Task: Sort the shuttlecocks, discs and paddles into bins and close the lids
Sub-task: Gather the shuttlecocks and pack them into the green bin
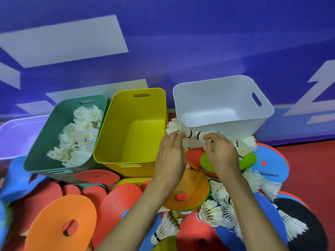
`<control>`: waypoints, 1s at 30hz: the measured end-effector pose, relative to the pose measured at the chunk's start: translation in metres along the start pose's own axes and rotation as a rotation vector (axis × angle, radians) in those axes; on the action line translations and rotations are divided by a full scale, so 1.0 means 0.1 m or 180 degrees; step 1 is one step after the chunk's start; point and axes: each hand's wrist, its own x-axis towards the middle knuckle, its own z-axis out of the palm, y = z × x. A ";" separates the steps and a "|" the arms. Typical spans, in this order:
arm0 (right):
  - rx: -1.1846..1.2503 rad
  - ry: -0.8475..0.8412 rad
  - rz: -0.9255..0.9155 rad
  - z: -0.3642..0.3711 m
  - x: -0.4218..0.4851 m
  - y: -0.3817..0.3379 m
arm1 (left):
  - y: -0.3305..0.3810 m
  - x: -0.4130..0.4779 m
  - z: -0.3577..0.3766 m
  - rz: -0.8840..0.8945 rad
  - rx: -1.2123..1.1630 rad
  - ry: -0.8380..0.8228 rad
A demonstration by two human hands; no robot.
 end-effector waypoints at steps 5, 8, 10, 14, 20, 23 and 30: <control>0.0334 0.0322 -0.0528 -0.06 -0.08 -0.50 | -0.29 -0.04 -0.53 0.0109 0.0052 0.0610; 0.0486 0.0180 -0.0819 0.08 -0.11 -0.87 | -0.67 -0.13 -0.88 -0.0055 0.0185 0.0745; 0.0560 0.0080 -0.1020 0.25 -0.12 -1.14 | -0.97 -0.20 -1.12 -0.0243 0.0274 0.0828; 0.0647 -0.0060 -0.1281 0.66 -0.16 -1.68 | -1.58 -0.31 -1.59 -0.0527 0.0357 0.1083; 0.0632 -0.0360 -0.1393 1.35 -0.07 -2.51 | -2.55 -0.35 -2.13 -0.0949 0.0331 0.1339; 0.0389 -0.0611 -0.1319 1.67 0.04 -2.86 | -2.95 -0.23 -2.21 -0.1055 0.0260 0.1143; -0.0574 -0.1070 -0.1054 2.29 0.50 -3.25 | -3.57 0.30 -2.10 -0.1196 0.0245 0.0092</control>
